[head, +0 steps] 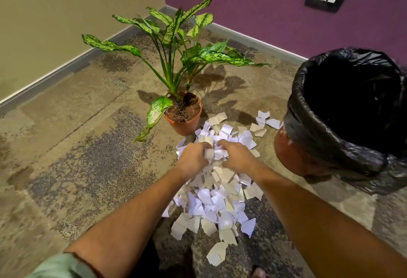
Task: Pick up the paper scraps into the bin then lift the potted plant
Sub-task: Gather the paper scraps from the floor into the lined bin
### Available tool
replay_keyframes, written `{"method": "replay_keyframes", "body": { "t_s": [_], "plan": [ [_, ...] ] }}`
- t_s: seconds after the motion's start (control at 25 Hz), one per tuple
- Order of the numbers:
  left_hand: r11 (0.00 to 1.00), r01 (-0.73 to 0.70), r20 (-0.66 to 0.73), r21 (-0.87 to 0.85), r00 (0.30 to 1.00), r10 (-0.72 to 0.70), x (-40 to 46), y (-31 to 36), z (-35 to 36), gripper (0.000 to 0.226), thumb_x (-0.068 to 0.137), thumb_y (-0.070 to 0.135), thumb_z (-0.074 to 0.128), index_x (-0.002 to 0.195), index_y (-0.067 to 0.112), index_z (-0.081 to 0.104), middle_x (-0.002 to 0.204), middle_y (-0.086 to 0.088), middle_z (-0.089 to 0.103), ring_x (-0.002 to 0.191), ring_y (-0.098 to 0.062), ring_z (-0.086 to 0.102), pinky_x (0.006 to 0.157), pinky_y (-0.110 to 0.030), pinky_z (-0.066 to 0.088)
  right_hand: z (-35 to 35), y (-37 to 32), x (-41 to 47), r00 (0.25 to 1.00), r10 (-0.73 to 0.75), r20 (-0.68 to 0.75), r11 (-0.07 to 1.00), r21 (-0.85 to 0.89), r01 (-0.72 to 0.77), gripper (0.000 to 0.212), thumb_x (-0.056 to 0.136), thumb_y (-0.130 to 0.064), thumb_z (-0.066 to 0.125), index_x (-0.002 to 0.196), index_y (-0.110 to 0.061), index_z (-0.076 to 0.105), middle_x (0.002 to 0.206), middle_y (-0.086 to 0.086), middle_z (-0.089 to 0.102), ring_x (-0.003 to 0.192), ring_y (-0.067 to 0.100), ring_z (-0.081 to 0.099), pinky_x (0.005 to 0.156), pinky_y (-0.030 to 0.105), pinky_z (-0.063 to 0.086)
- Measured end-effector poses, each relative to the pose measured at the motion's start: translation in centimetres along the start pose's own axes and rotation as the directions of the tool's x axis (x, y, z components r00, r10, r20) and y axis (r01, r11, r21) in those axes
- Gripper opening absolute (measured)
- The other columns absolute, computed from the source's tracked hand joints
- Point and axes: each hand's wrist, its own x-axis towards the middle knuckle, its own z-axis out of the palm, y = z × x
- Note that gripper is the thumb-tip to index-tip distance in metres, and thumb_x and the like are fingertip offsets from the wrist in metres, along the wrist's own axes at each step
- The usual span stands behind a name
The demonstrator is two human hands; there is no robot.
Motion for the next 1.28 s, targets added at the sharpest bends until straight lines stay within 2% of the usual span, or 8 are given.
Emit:
{"method": "replay_keyframes", "body": {
  "t_s": [0.24,0.44,0.56,0.68,0.76,0.92,1.08,1.28],
  "plan": [
    [0.973,0.077,-0.008,-0.217,0.997,-0.080,-0.6,0.8,-0.7,0.045,0.068,-0.002,0.077,0.108,0.016,0.067,0.095,-0.003,0.067,0.076,-0.016,0.059,0.061,-0.023,0.046,-1.4,-2.2,-0.4,0.999,0.010,-0.033,0.987,-0.160,-0.016,0.013,0.083,-0.004,0.057,0.080,-0.012,0.067,0.092,0.014,0.068,0.094,0.030,0.061,0.066,0.027,0.037],
    [0.934,0.051,-0.106,-0.353,0.990,-0.094,-1.0,1.4,-2.1,0.051,0.064,-0.001,0.078,0.111,0.015,0.068,0.096,-0.006,0.071,0.084,-0.023,0.066,0.073,-0.030,0.053,-7.0,-3.1,-2.3,0.998,0.030,-0.060,0.971,-0.235,-0.044,0.029,0.075,0.005,0.053,0.055,-0.013,0.045,0.061,0.004,0.045,0.080,0.032,0.056,0.060,0.029,0.032],
    [0.910,0.008,-0.186,-0.415,0.978,-0.094,-1.8,2.7,-3.1,0.046,0.068,-0.004,0.077,0.110,0.014,0.069,0.097,-0.005,0.071,0.084,-0.018,0.064,0.072,-0.024,0.049,-12.4,-4.2,-3.2,0.996,-0.015,-0.085,0.957,-0.290,-0.011,0.024,0.076,0.004,0.056,0.057,-0.009,0.051,0.058,0.007,0.045,0.072,0.030,0.051,0.057,0.030,0.034],
    [0.892,-0.119,-0.295,-0.436,0.955,-0.017,-2.8,6.5,-4.9,0.041,0.071,0.003,0.079,0.108,0.017,0.071,0.092,0.001,0.072,0.087,-0.017,0.068,0.083,-0.033,0.055,-17.7,-5.1,-5.2,0.977,-0.092,-0.191,0.933,-0.360,0.017,0.022,0.072,0.003,0.060,0.055,-0.004,0.050,0.053,0.012,0.046,0.063,0.030,0.050,0.050,0.031,0.033],
    [0.876,-0.215,-0.355,-0.432,0.933,0.054,-3.0,9.9,-6.3,0.034,0.072,0.007,0.078,0.103,0.021,0.072,0.085,0.002,0.071,0.083,-0.017,0.068,0.079,-0.034,0.056,-20.7,-4.7,-6.8,0.949,-0.133,-0.285,0.927,-0.374,0.017,0.013,0.073,0.002,0.061,0.061,-0.001,0.058,0.056,0.012,0.053,0.062,0.028,0.054,0.052,0.033,0.040],
    [0.856,-0.398,-0.453,-0.330,0.863,0.226,-2.8,18.4,-8.6,0.030,0.078,0.016,0.075,0.107,0.022,0.071,0.081,0.006,0.066,0.076,-0.013,0.062,0.065,-0.016,0.044,-24.7,-1.1,-10.4,0.845,-0.152,-0.512,0.905,-0.416,-0.089,0.011,0.075,-0.002,0.060,0.072,-0.008,0.069,0.067,0.008,0.065,0.068,0.028,0.057,0.063,0.032,0.047],
    [0.835,-0.524,-0.446,-0.167,0.796,0.410,-2.1,24.5,-8.5,0.022,0.082,0.015,0.069,0.103,0.020,0.070,0.080,0.002,0.069,0.071,-0.013,0.061,0.064,-0.025,0.047,-25.8,3.2,-13.3,0.781,0.024,-0.624,0.901,-0.324,-0.287,0.009,0.073,-0.003,0.062,0.073,-0.008,0.070,0.070,0.015,0.066,0.075,0.036,0.058,0.060,0.032,0.037],
    [0.823,-0.565,-0.311,-0.053,0.793,0.524,-0.9,28.2,-7.4,0.022,0.073,0.009,0.071,0.094,0.011,0.062,0.074,-0.001,0.065,0.070,-0.019,0.062,0.063,-0.034,0.052,-25.9,6.8,-15.9,0.759,0.272,-0.592,0.896,-0.133,-0.424,0.016,0.079,-0.008,0.058,0.083,-0.012,0.073,0.071,0.014,0.064,0.081,0.037,0.062,0.062,0.031,0.037]
  ]
}}
